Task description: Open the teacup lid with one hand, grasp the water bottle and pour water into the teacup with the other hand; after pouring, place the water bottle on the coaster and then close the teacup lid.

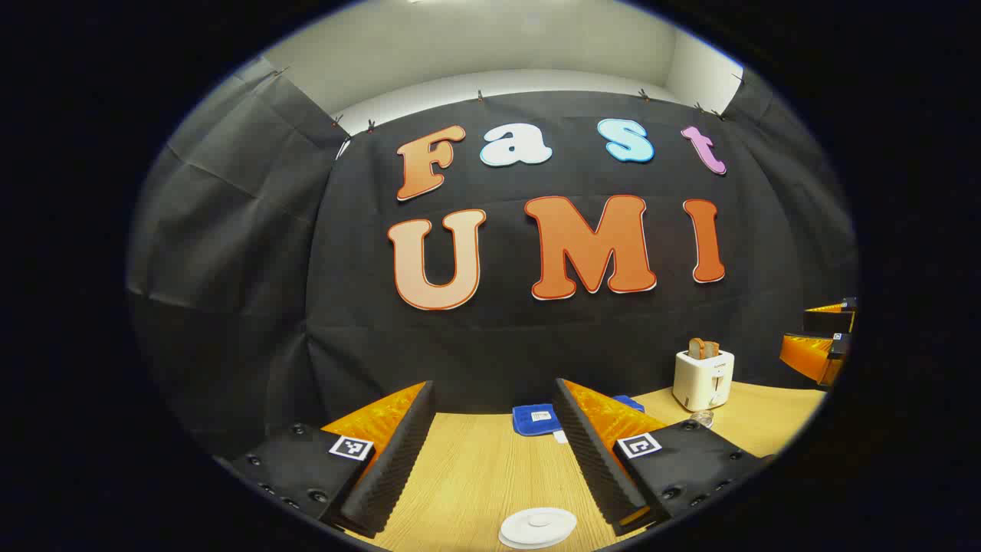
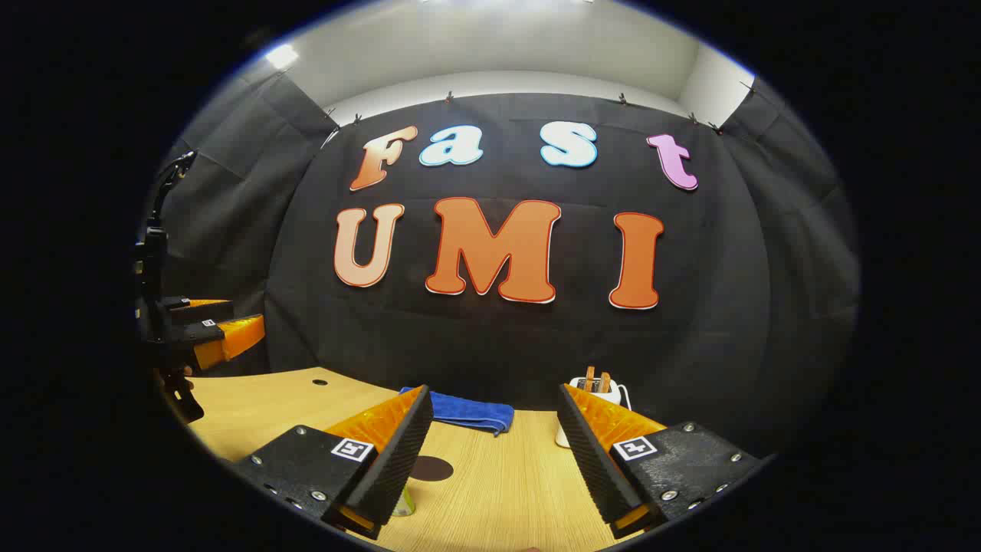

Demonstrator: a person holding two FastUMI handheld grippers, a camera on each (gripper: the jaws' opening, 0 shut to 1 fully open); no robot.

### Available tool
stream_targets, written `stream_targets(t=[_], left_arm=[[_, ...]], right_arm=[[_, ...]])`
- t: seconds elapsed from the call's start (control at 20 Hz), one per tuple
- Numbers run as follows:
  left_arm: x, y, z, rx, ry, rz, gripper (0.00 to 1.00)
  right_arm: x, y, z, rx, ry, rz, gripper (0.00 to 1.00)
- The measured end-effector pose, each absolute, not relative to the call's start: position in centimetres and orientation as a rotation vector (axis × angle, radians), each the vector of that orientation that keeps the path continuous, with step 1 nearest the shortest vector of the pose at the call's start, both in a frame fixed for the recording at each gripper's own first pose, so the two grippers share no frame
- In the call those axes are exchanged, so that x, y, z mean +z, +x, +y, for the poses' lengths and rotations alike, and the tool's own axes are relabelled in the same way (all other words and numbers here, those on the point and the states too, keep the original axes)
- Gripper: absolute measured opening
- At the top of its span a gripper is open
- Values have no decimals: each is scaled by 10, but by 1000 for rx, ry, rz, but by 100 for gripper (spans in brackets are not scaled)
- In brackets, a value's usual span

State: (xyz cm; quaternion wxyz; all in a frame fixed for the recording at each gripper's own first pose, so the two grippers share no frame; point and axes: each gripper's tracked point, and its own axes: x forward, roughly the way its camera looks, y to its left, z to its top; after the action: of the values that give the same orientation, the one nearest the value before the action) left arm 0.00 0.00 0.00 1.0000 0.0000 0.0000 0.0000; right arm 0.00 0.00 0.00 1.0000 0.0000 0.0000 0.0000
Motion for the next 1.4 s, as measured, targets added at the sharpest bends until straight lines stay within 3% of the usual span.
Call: stream_targets(t=[0.2, 0.3, 0.45, 0.5, 0.55, 0.8, 0.95, 1.2, 1.35, 1.4], left_arm=[[0, -1, 1, 0, 1, -1, 96], [1, -2, 2, 1, 1, -3, 99], [3, -2, 1, -1, 1, -9, 96], [2, -2, 0, -3, 0, -11, 100], [2, -2, 0, -5, -1, -10, 96], [2, -1, 0, -6, -3, -9, 99], [-2, -1, 1, -7, -10, -1, 96], [-27, -1, -3, -31, -15, 51, 100], [-43, -2, -5, -59, -13, 89, 96], [-50, -2, -6, -67, -15, 104, 100]], right_arm=[[0, -1, 3, 7, 6, -1, 98], [0, 0, 5, 10, 7, -1, 98], [1, 0, 6, 17, 11, -4, 98], [1, 0, 7, 16, 12, -4, 98], [1, 0, 7, 18, 13, -4, 98], [0, 1, 7, 23, 22, -3, 98], [-4, 1, 9, 24, 24, 7, 98], [-16, 3, 15, 38, 23, 31, 98], [-23, 2, 20, 48, 24, 48, 98], [-26, 3, 22, 52, 24, 52, 98]])
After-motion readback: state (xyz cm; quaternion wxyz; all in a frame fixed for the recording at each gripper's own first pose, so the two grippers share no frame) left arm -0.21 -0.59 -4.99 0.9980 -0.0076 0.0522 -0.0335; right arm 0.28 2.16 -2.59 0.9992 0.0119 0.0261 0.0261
